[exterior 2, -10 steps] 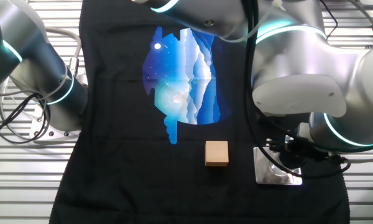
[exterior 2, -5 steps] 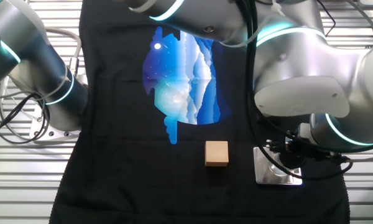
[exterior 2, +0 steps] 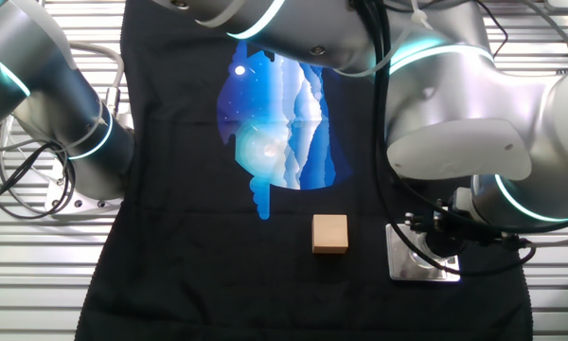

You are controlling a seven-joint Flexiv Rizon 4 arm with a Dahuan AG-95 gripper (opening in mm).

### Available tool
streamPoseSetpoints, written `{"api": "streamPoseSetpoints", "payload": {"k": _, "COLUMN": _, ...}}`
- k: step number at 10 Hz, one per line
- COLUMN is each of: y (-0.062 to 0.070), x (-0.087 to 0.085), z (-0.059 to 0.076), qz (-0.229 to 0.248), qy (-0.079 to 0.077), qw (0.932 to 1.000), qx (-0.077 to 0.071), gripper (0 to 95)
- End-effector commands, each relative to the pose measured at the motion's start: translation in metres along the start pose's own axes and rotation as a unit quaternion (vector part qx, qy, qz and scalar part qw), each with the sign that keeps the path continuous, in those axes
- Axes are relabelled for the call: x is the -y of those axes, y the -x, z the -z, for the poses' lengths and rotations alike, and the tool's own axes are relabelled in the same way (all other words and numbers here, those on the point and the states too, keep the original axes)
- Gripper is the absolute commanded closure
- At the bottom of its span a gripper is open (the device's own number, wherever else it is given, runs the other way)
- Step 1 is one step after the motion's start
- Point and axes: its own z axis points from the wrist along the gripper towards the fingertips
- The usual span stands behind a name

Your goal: Screw the lid onto the jar

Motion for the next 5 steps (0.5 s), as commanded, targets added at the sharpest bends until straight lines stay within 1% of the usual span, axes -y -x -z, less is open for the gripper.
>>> {"api": "streamPoseSetpoints", "payload": {"k": 1, "y": -0.0002, "x": 0.0, "z": -0.0003, "qz": -0.002, "qy": 0.0, "qw": 1.0, "qx": 0.0, "gripper": 0.0}}
{"api": "streamPoseSetpoints", "payload": {"k": 2, "y": -0.0002, "x": 0.0, "z": -0.0006, "qz": -0.003, "qy": 0.0, "qw": 1.0, "qx": 0.0, "gripper": 19.0}}
{"api": "streamPoseSetpoints", "payload": {"k": 5, "y": -0.0003, "x": 0.0001, "z": -0.001, "qz": -0.004, "qy": 0.0, "qw": 1.0, "qx": 0.0, "gripper": 19.0}}
